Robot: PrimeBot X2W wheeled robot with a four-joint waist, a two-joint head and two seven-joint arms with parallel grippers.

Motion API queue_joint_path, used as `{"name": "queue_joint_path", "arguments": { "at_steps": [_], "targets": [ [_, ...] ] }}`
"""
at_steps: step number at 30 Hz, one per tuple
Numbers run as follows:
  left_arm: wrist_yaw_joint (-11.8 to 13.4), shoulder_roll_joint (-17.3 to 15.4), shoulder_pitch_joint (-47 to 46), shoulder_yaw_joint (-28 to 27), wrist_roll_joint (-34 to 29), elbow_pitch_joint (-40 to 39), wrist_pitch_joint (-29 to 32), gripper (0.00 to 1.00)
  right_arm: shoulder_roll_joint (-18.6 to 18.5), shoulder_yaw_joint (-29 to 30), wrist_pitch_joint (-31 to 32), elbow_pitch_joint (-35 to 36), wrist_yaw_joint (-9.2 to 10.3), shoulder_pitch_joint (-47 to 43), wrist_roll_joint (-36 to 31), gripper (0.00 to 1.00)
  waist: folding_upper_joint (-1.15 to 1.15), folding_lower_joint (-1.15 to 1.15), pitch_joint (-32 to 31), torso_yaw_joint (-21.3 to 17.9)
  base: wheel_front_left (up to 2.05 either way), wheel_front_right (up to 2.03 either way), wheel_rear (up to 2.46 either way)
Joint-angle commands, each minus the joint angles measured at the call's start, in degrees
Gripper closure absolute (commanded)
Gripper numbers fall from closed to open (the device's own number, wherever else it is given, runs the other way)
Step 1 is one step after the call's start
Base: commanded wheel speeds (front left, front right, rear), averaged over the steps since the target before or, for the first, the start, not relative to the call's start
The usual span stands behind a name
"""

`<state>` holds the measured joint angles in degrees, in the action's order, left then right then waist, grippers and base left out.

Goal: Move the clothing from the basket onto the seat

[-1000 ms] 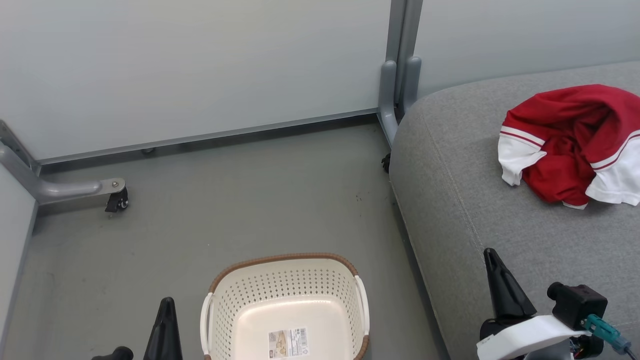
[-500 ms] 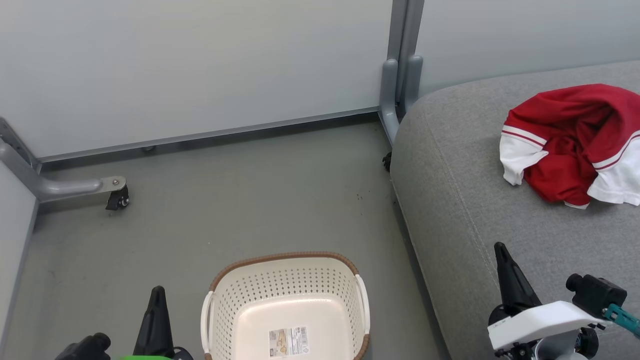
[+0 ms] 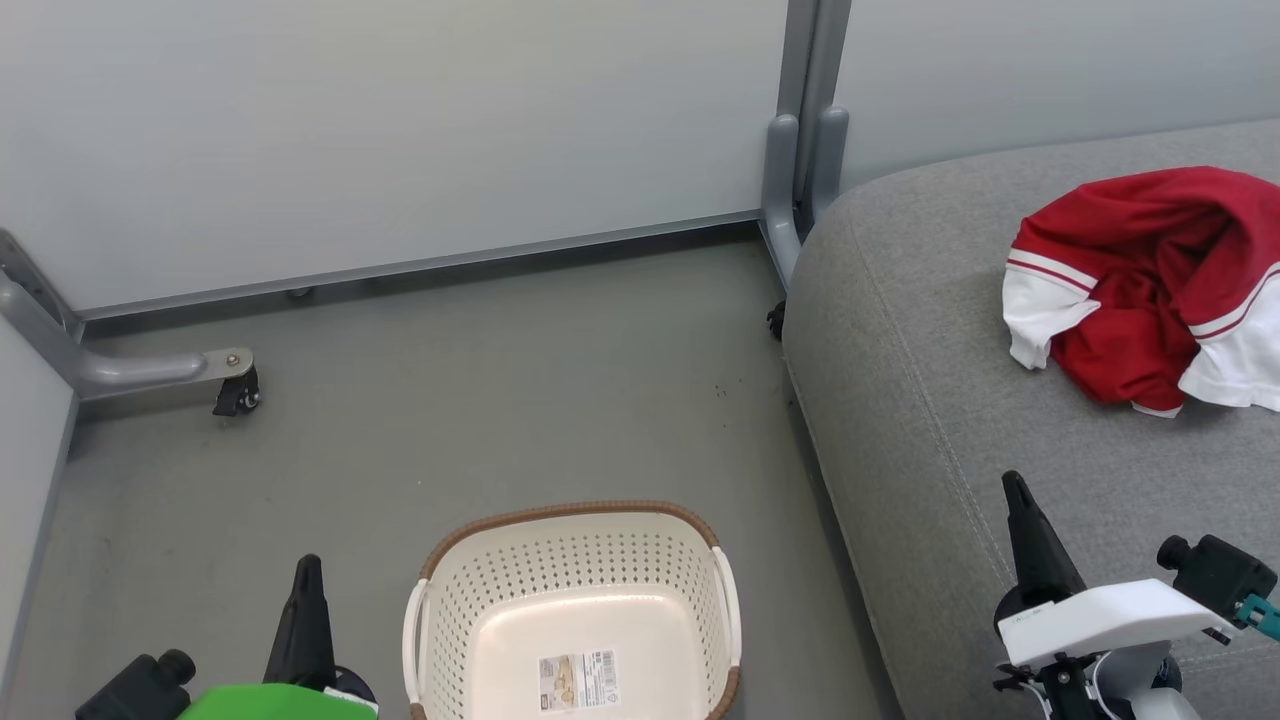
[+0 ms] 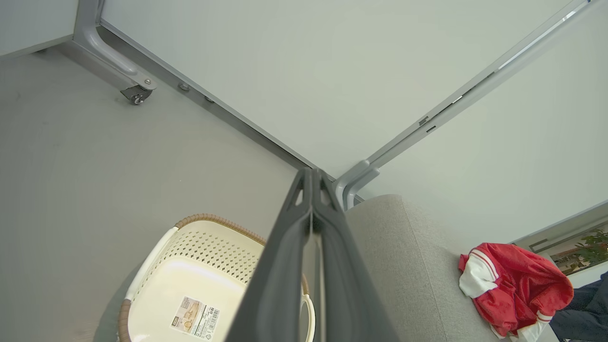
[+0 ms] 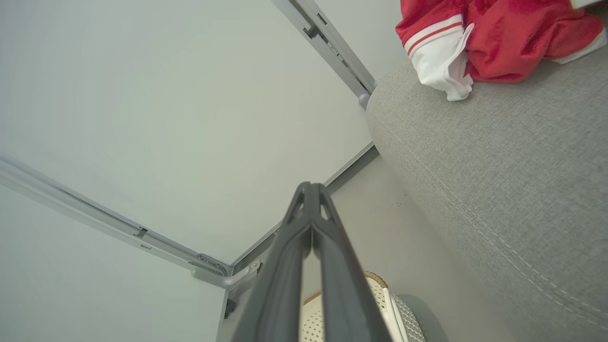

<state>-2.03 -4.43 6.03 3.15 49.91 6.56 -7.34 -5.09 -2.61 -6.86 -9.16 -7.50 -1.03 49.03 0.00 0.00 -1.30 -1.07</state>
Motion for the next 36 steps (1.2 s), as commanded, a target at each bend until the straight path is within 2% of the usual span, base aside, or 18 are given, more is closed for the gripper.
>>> {"name": "queue_joint_path", "arguments": {
  "at_steps": [1,36],
  "targets": [
    [-0.5,-0.6,-2.0,-0.5,2.0,-0.2,0.4,1.00,-0.4,0.4,0.5,0.3,0.00,1.5,2.1,1.00,0.00,0.00,0.0,0.0,0.00,0.00,0.00],
    [-3.1,-0.8,-7.4,-3.6,24.0,3.6,5.9,1.00,0.0,3.6,6.1,-2.2,0.00,4.5,24.1,1.00,0.00,0.00,0.6,0.5,0.00,0.00,0.00]
  ]
}}
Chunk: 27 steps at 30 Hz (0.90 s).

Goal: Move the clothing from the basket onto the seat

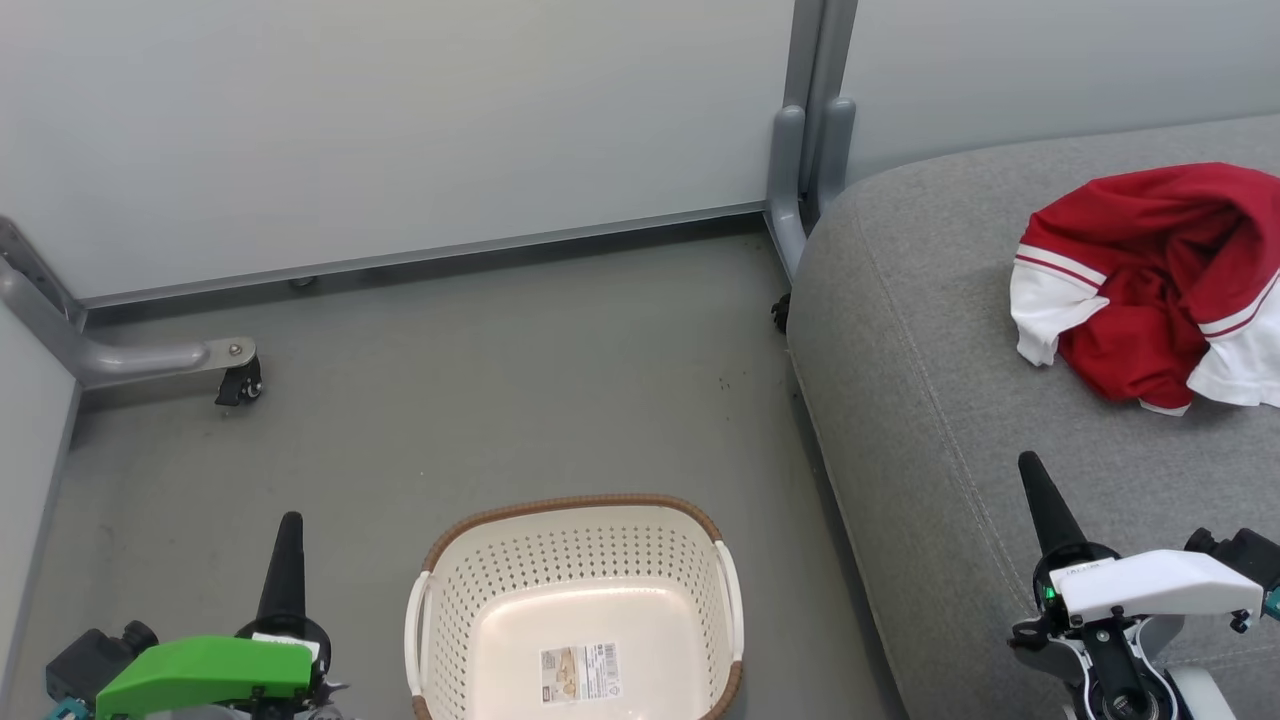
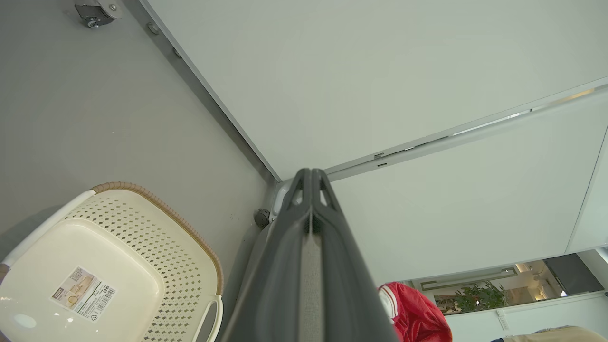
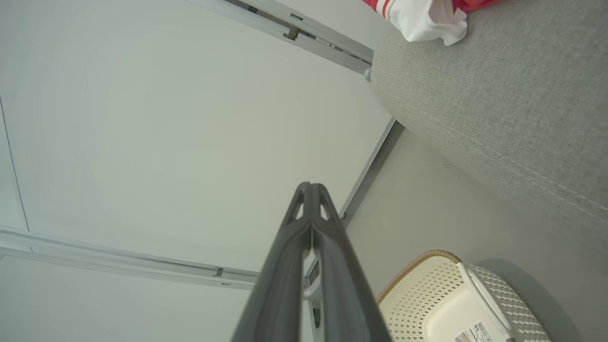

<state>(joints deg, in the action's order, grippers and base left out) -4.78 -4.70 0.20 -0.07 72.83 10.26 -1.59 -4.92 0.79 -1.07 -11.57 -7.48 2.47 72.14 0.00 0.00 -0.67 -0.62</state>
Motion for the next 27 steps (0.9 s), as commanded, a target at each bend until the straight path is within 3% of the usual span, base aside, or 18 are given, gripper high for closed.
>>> {"name": "queue_joint_path", "arguments": {
  "at_steps": [1,27],
  "targets": [
    [-0.4,-0.5,-1.7,-0.5,1.6,0.0,0.4,1.00,-0.2,0.3,0.4,0.2,-0.03,1.1,1.5,1.00,0.00,0.00,0.0,0.0,0.00,0.00,0.00],
    [-1.9,-0.3,-4.7,-2.6,13.5,2.2,3.8,1.00,0.3,2.5,3.9,-1.4,-0.02,2.8,13.7,1.00,0.00,0.00,0.5,0.3,0.00,0.00,0.00]
  ]
}}
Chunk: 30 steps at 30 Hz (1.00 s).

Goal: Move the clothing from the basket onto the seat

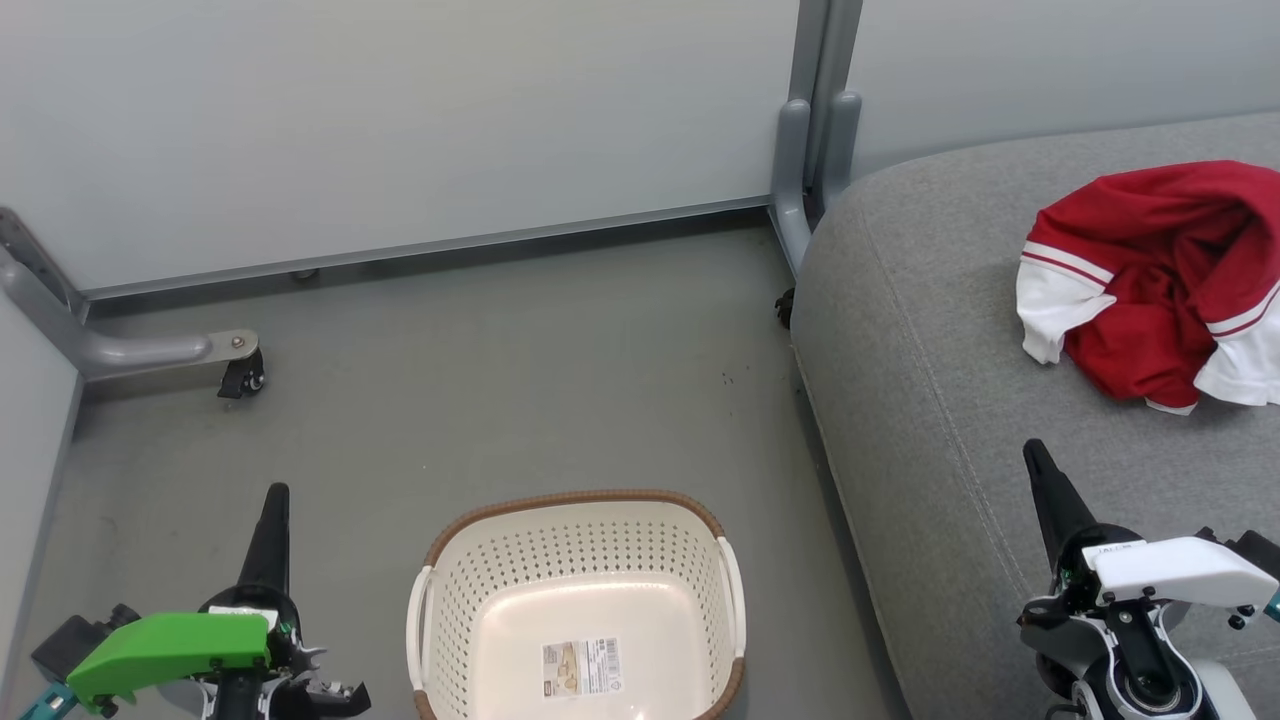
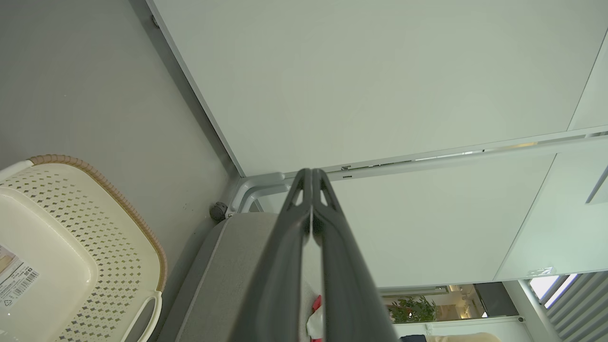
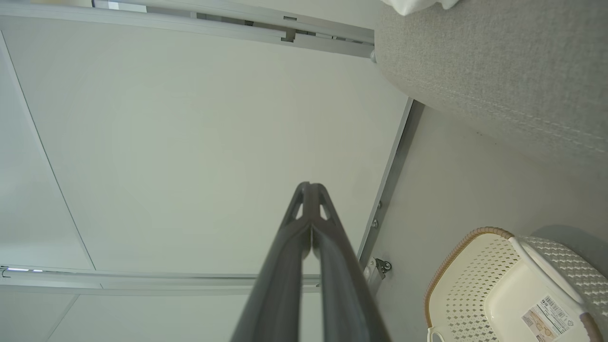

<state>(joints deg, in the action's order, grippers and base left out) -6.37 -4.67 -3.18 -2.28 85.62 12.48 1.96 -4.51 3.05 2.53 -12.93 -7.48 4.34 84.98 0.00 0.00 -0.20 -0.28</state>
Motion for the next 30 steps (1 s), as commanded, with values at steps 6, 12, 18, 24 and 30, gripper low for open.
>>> {"name": "queue_joint_path", "arguments": {
  "at_steps": [6,12,18,24,30],
  "targets": [
    [-0.6,-0.3,-2.0,-0.8,3.3,0.4,1.0,1.00,0.0,0.7,1.0,-0.3,-0.02,1.1,3.3,1.00,0.00,0.00,0.1,0.1,0.00,0.00,0.00],
    [-0.9,-0.2,-2.7,-1.3,5.6,0.9,1.7,1.00,0.2,1.1,1.7,-0.6,-0.02,1.6,5.7,1.00,0.00,0.00,0.2,0.2,0.00,0.00,0.00],
    [-1.2,-0.1,-3.1,-1.8,7.8,1.4,2.5,1.00,0.3,1.6,2.4,-1.0,-0.02,1.9,7.9,1.00,0.00,0.00,0.3,0.2,0.00,0.00,0.00],
    [-1.4,0.0,-3.4,-2.1,8.9,1.6,2.8,1.00,0.4,1.9,2.8,-1.1,-0.02,2.0,9.0,1.00,0.00,0.00,0.4,0.3,0.00,0.00,0.00],
    [-1.3,0.2,-3.4,-2.3,8.6,1.6,3.0,1.00,0.5,2.0,2.9,-1.1,-0.02,1.9,8.8,1.00,0.00,0.00,0.4,0.3,0.00,0.00,0.00]
  ]
}}
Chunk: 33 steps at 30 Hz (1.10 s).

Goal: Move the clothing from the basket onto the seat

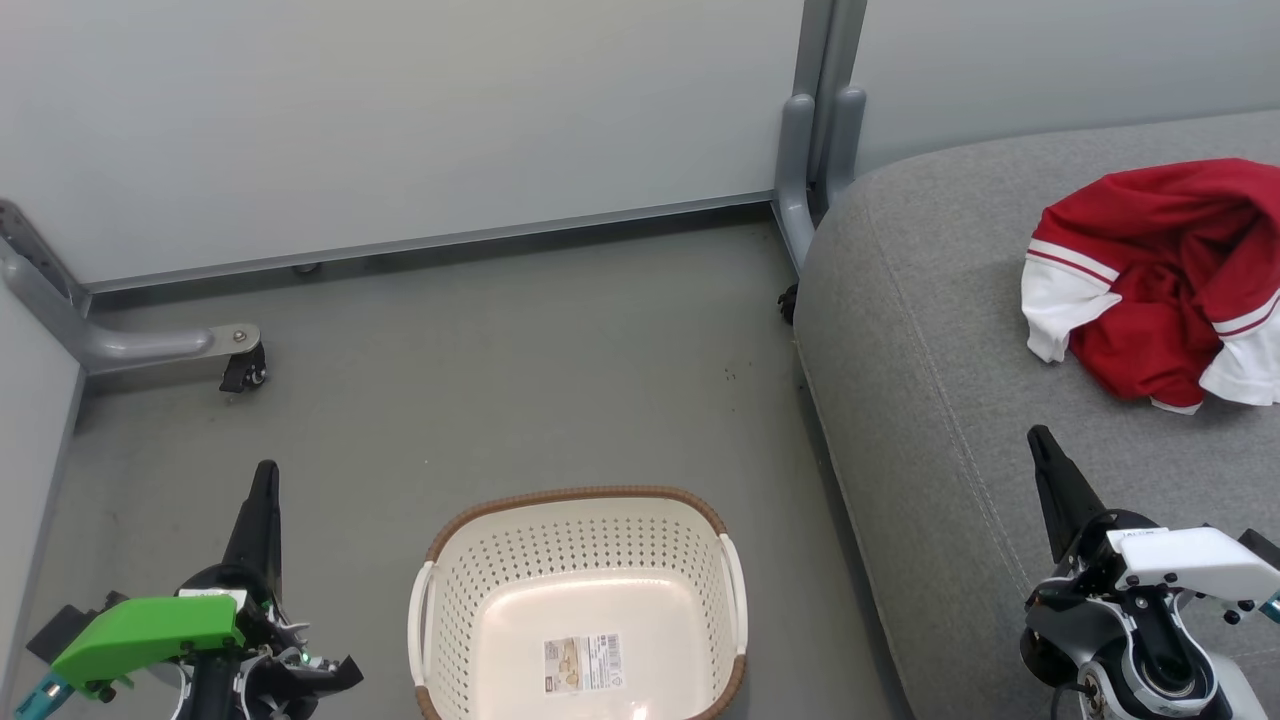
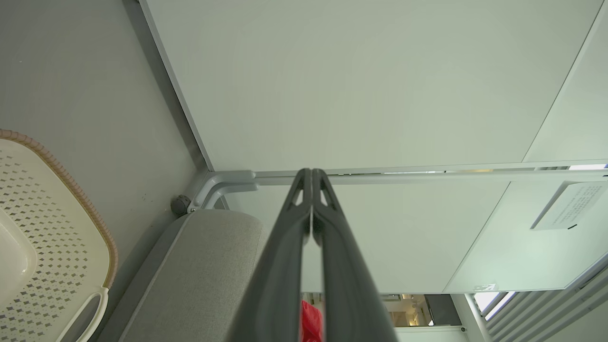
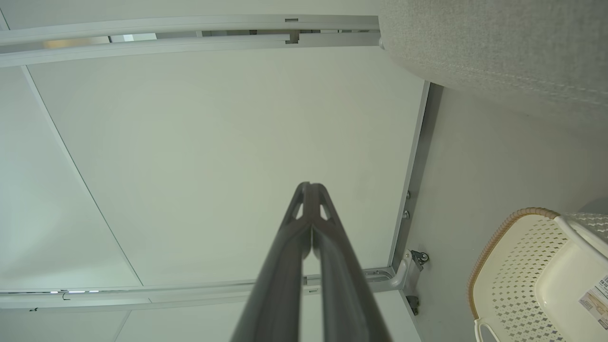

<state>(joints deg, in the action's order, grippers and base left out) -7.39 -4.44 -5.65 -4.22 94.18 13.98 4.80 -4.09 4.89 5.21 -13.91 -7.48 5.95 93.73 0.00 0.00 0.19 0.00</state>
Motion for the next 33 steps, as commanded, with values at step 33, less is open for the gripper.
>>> {"name": "queue_joint_path", "arguments": {
  "at_steps": [33],
  "targets": [
    [-0.3,0.5,-1.0,-0.9,-0.7,0.1,0.7,1.00,0.5,0.7,0.7,-0.2,-0.02,0.4,-0.6,1.00,0.00,0.00,0.0,0.0,0.00,0.00,0.00]
  ]
}}
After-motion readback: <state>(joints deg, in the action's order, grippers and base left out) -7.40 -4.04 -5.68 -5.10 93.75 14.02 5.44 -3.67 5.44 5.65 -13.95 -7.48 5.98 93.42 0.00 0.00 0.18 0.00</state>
